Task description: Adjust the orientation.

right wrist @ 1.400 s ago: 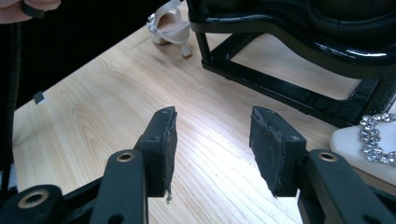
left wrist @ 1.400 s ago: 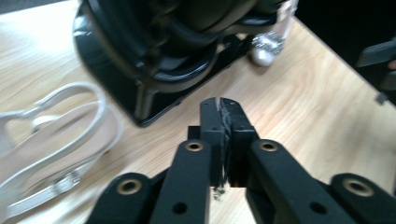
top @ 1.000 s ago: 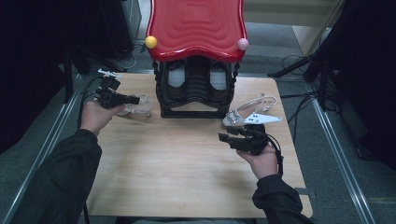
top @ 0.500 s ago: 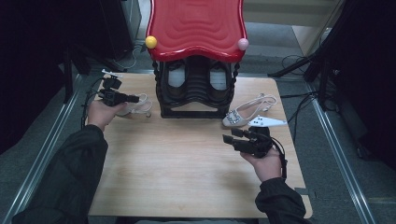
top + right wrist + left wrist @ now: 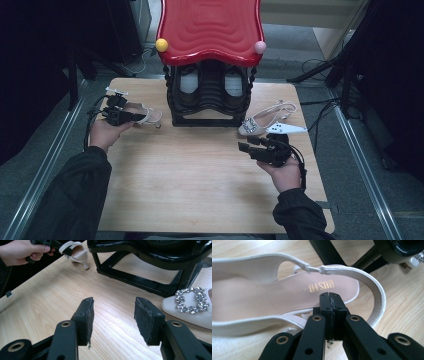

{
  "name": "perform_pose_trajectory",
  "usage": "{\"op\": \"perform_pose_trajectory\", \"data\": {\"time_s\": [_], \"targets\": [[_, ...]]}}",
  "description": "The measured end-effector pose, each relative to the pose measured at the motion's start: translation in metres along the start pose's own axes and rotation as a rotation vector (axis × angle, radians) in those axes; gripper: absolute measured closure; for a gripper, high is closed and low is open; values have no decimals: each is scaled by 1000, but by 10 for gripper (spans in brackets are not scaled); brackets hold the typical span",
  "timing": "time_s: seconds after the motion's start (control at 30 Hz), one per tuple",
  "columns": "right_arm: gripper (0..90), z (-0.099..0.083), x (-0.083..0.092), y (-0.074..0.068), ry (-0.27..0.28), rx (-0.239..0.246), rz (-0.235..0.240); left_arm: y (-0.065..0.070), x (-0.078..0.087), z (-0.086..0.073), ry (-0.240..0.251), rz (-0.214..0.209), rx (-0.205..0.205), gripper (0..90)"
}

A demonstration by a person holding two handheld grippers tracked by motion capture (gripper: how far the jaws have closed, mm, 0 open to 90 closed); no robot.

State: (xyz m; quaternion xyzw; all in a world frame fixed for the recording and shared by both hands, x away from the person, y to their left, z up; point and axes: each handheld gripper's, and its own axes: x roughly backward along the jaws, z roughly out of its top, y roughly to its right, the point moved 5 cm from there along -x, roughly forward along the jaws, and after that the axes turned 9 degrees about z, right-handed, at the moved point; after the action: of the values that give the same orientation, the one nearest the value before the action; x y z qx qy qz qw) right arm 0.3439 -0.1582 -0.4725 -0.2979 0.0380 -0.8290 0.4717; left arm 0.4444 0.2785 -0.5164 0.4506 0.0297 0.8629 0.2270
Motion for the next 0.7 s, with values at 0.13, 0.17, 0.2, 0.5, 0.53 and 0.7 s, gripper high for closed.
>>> {"op": "perform_pose_trajectory", "data": {"time_s": [0.13,0.17,0.2,0.5,0.53,0.7], "targets": [[513,2,-4,0,0,-2,12,-5,5,-8,-16,10,17,900],[513,2,-5,0,3,-7,18,-7,6,-9,-16,13,22,900],[512,3,-6,0,2,-11,21,-9,8,-11,-21,18,33,895],[512,6,-14,-1,-4,-16,40,-27,24,-22,-38,69,75,889],[511,6,-15,-2,-7,-18,39,-30,26,-23,-39,75,81,887],[509,7,-17,-2,-11,-17,40,-42,35,-26,-43,101,117,883]]}}
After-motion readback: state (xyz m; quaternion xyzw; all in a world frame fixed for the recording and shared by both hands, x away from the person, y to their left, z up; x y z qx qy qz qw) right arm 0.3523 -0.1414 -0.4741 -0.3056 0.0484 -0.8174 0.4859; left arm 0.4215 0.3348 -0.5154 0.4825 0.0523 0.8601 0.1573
